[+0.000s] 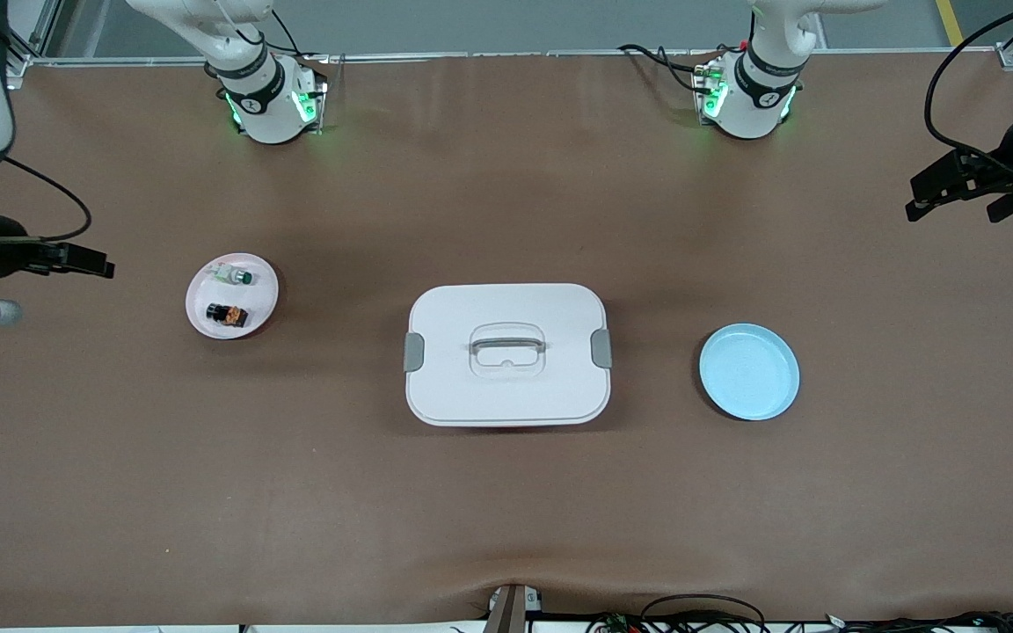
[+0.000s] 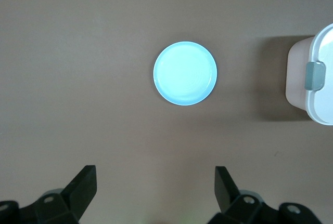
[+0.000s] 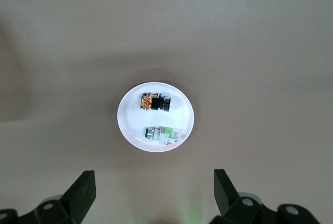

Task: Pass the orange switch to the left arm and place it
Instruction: 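Lower the right gripper and grasp the orange-black switch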

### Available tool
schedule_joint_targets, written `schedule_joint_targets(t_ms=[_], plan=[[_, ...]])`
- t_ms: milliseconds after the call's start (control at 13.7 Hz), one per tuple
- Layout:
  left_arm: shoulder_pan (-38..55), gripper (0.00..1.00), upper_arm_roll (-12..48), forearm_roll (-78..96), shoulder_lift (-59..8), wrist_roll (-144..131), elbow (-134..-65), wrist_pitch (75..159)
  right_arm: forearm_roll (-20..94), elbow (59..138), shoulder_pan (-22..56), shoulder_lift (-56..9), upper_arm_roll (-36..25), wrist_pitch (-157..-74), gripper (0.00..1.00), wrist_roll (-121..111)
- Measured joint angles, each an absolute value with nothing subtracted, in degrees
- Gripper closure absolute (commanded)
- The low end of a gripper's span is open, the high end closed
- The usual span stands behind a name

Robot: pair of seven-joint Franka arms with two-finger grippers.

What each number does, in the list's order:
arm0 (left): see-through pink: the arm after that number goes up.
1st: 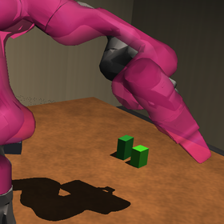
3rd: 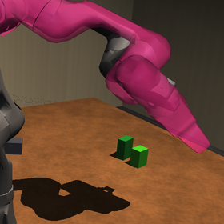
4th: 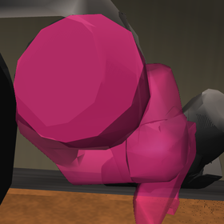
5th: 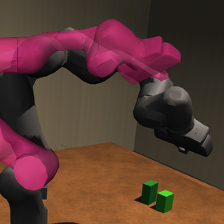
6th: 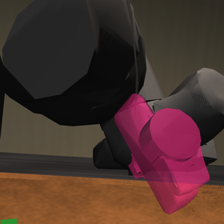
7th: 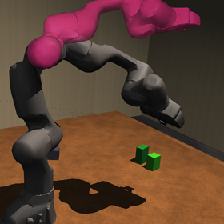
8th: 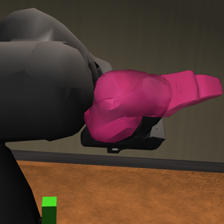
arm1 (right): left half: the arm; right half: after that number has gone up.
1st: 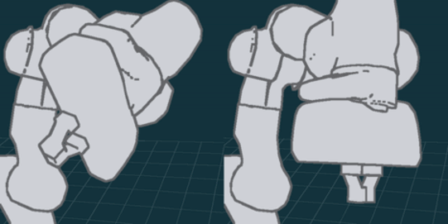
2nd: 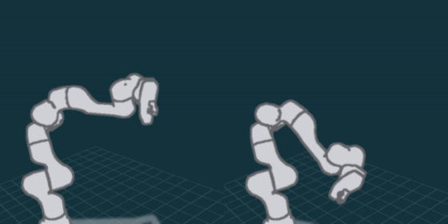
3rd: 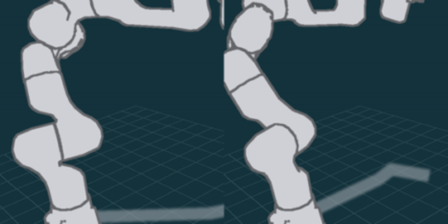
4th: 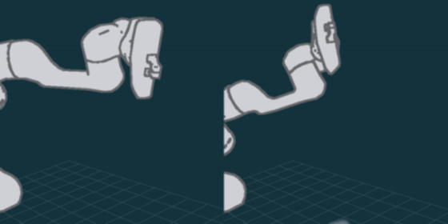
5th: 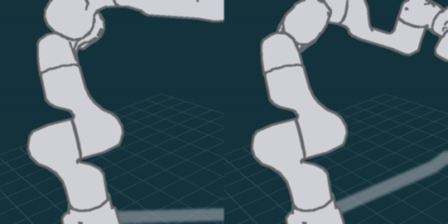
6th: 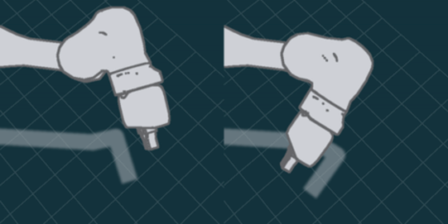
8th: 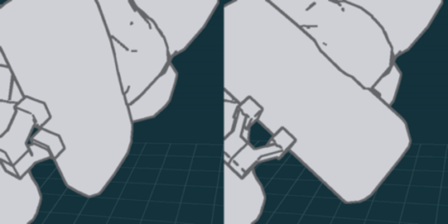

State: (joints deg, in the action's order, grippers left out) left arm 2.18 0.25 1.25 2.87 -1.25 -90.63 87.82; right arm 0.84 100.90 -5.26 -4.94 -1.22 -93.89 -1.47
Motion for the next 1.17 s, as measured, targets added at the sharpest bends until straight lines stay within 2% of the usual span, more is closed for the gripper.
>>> schedule_joint_targets(t_ms=[659,952,1172], plan=[[2.4,0.00,1.4,1.3,2.8,-1.3,-90.7,87.6,0.8,125.6,-2.7,-1.0,-1.1,-117.9,0.00,5.3],[2.5,0.00,1.5,1.3,2.7,-1.3,-90.7,87.6,0.8,131.0,-2.7,-1.8,-1.1,-126.1,0.00,5.3],[2.5,0.00,1.7,1.3,2.7,-1.3,-90.7,87.6,0.8,132.3,-2.7,-5.2,-1.1,-132.3,0.00,5.4]])
